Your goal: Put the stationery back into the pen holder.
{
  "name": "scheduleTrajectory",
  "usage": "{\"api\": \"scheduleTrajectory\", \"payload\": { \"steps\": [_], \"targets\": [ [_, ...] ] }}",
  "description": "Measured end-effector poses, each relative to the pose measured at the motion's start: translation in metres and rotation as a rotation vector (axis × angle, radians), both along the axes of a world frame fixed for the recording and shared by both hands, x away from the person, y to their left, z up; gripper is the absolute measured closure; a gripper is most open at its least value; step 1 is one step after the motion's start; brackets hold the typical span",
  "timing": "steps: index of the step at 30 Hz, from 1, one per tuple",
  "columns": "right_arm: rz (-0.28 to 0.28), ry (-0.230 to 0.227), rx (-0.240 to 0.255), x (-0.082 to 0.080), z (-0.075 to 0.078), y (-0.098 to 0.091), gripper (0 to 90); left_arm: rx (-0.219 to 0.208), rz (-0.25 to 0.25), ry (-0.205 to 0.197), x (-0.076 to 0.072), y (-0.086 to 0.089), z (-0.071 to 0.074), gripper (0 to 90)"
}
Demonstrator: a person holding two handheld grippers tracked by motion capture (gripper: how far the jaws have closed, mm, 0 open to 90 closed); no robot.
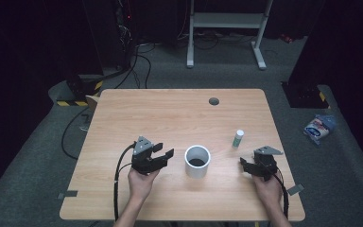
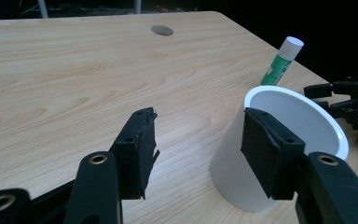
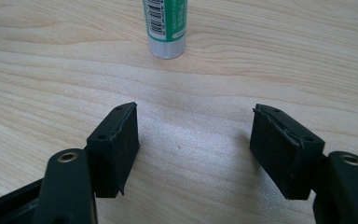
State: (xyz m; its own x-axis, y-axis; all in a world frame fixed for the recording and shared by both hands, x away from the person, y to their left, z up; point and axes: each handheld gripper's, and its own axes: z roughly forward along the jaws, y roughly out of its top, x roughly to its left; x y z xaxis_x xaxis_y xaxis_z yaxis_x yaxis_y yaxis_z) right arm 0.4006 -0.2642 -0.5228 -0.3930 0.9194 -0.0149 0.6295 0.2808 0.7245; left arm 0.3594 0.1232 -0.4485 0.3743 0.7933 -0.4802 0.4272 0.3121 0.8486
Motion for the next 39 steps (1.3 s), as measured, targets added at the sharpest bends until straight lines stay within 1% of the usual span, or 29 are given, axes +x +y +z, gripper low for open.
{"api": "scheduleTrajectory", "payload": {
  "steps": [4, 5, 6, 7, 8, 10, 11, 12, 14, 15, 18, 19, 20, 21, 22, 23, 24, 26, 30, 31, 32, 33, 34, 36, 37, 39],
  "targets": [
    [0.000, 0.000, 0.000, 0.000, 0.000, 0.000, 32.4, 0.005, 0.009, 0.003, 0.000, 0.002, -0.002, 43.4],
    [0.000, 0.000, 0.000, 0.000, 0.000, 0.000, 32.4, 0.020, 0.013, 0.003, 0.000, 0.004, -0.003, 43.0],
    [0.000, 0.000, 0.000, 0.000, 0.000, 0.000, 32.4, 0.020, 0.013, 0.003, 0.000, 0.004, -0.003, 42.6],
    [0.002, -0.001, 0.000, 0.000, 0.000, 0.000, 32.4, 0.022, 0.027, -0.002, 0.000, 0.006, -0.004, 42.1],
    [0.002, -0.002, -0.001, 0.000, 0.000, 0.000, 32.4, 0.010, 0.039, -0.002, 0.000, 0.005, -0.004, 41.6],
    [0.003, -0.002, -0.001, 0.000, 0.000, 0.000, 32.4, 0.018, 0.037, -0.001, 0.000, 0.007, -0.005, 40.7],
    [0.004, -0.003, -0.002, 0.000, 0.000, 0.000, 32.4, 0.018, 0.046, 0.001, 0.001, 0.009, -0.006, 40.4],
    [0.004, -0.002, -0.002, 0.000, 0.000, 0.000, 32.4, 0.033, 0.045, 0.003, 0.001, 0.010, -0.007, 40.3],
    [0.002, -0.002, -0.001, 0.000, 0.000, 0.000, 32.4, 0.028, 0.052, 0.009, 0.001, 0.011, -0.008, 40.1],
    [0.003, -0.002, -0.001, 0.000, 0.000, 0.000, 32.4, 0.038, 0.048, 0.006, 0.001, 0.012, -0.009, 39.9],
    [0.003, -0.003, -0.001, 0.000, 0.000, 0.000, 32.4, 0.028, 0.068, 0.009, 0.001, 0.013, -0.011, 39.4],
    [0.003, -0.003, -0.001, 0.000, 0.000, 0.000, 32.4, 0.028, 0.068, 0.009, 0.001, 0.013, -0.011, 39.3],
    [0.003, -0.003, -0.001, 0.000, 0.000, 0.000, 32.4, 0.032, 0.070, 0.008, 0.001, 0.013, -0.012, 39.3],
    [0.002, -0.002, 0.000, 0.000, 0.000, 0.000, 32.4, 0.053, 0.063, 0.008, 0.001, 0.015, -0.013, 38.9],
    [0.002, -0.002, 0.000, 0.000, 0.000, 0.000, 32.4, 0.053, 0.063, 0.008, 0.001, 0.015, -0.013, 38.7],
    [0.002, -0.002, -0.001, 0.000, 0.000, 0.000, 32.4, 0.065, 0.060, 0.011, 0.001, 0.016, -0.014, 38.5],
    [0.002, -0.002, -0.001, 0.000, 0.000, 0.000, 32.4, 0.061, 0.067, 0.014, 0.001, 0.017, -0.015, 38.5],
    [0.002, -0.002, 0.000, 0.000, 0.000, 0.000, 32.4, 0.068, 0.085, 0.016, 0.001, 0.020, -0.018, 38.3],
    [0.002, -0.002, 0.000, 0.000, 0.000, 0.000, 32.4, 0.080, 0.097, 0.022, 0.002, 0.023, -0.021, 38.1],
    [0.002, -0.002, 0.000, 0.000, 0.000, 0.000, 32.4, 0.101, 0.101, 0.019, 0.001, 0.024, -0.022, 37.9],
    [0.002, -0.002, 0.000, 0.000, 0.000, 0.000, 32.4, 0.111, 0.110, 0.015, 0.001, 0.024, -0.023, 37.8],
    [0.003, -0.002, -0.001, 0.000, 0.000, 0.000, 32.4, 0.115, 0.130, 0.008, 0.000, 0.024, -0.025, 37.3],
    [0.003, -0.002, -0.001, 0.000, 0.000, 0.000, 32.4, 0.115, 0.130, 0.008, 0.000, 0.024, -0.025, 37.0],
    [0.002, -0.001, 0.000, 0.000, 0.000, 0.000, 32.4, 0.150, 0.129, 0.008, 0.000, 0.026, -0.028, 36.9],
    [0.002, -0.002, 0.000, 0.000, 0.000, 0.000, 32.4, 0.148, 0.149, 0.008, 0.000, 0.026, -0.031, 36.8],
    [0.002, -0.001, 0.000, 0.000, 0.000, 0.000, 32.4, 0.156, 0.150, 0.016, 0.000, 0.027, -0.033, 36.8]
  ]
}}
